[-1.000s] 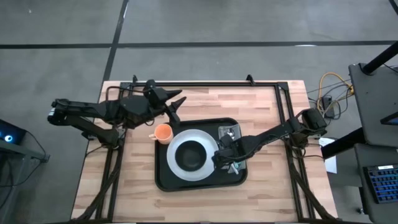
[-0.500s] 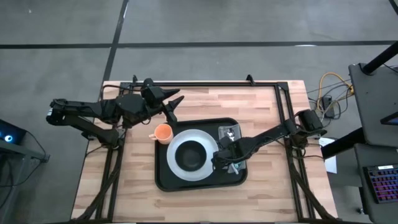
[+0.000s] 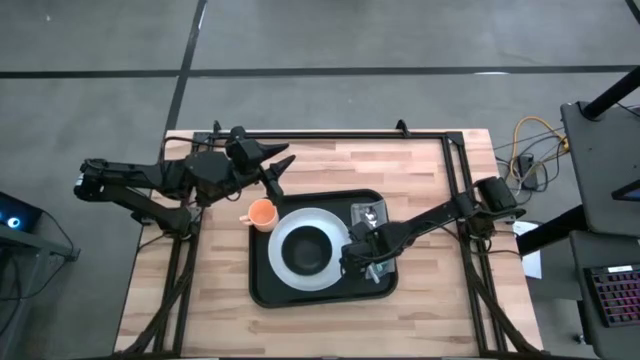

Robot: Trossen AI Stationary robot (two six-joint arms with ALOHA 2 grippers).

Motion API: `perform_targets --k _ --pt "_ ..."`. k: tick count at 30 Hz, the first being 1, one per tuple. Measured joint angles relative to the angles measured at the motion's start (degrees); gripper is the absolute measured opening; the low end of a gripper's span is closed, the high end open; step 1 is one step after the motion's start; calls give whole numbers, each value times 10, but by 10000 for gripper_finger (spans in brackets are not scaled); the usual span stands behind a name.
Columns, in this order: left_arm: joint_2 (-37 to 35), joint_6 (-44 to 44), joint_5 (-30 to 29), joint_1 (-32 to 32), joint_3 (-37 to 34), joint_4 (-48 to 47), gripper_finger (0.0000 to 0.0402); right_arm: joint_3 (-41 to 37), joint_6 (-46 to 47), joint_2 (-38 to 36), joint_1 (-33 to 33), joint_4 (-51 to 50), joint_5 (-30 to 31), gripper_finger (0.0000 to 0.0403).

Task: Set up tray
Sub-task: Put the blue fork on the gray napkin

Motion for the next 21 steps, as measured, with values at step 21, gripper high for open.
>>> perform_targets --k 21 --pt "1 0 27 -1 0 -22 126 4 22 -26 0 -3 -20 17"
